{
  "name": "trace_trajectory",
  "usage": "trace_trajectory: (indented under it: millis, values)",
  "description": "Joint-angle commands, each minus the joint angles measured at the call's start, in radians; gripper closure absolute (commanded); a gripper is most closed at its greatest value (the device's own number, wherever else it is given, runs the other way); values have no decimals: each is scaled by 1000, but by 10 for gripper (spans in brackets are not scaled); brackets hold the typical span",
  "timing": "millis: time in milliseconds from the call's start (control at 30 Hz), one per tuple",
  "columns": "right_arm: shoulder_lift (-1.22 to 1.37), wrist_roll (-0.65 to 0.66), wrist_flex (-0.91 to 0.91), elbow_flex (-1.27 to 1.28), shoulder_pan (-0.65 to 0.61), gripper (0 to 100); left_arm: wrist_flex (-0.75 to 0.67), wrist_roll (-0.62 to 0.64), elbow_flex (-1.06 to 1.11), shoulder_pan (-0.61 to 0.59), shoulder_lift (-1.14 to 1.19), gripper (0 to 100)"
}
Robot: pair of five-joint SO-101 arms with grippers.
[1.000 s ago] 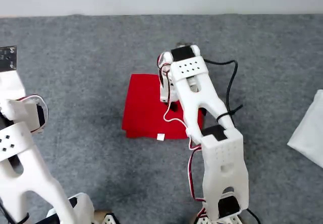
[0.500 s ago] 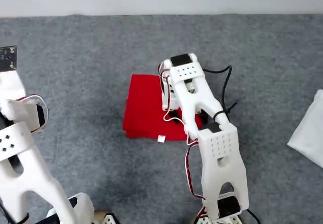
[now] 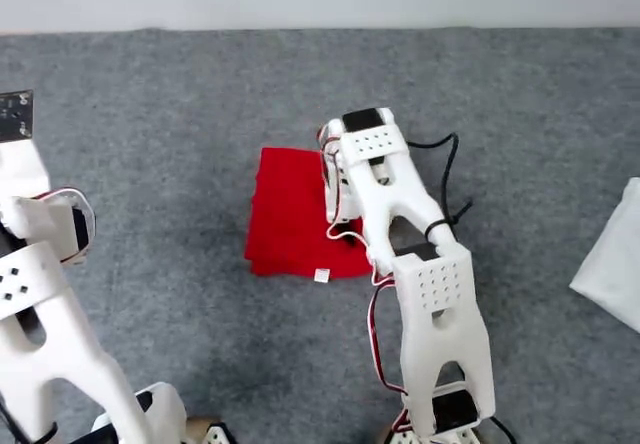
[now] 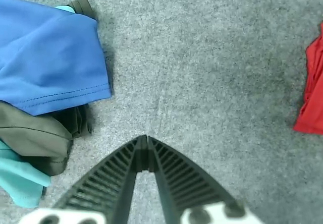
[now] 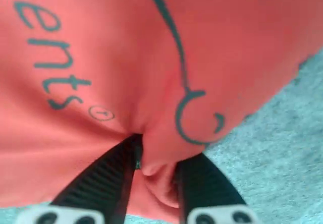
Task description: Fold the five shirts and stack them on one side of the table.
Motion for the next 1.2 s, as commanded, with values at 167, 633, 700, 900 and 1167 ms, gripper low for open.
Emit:
trace_trajectory:
  millis: [167,633,700,900,1167]
  values:
    - [-67,77,28,9,116,988,14,-6,-2,-6,-18,992]
    - [-183,801,-156,9,458,988,12,-9,-2,-6,-18,992]
    - [-185,891,-194,9,495,989,12,-9,-2,-6,-18,992]
    - [-180,1053,-262,-54,538,989,12,-9,-2,-6,-18,992]
    - [-107,1100,-252,-187,529,951,18,-6,-2,-6,-20,992]
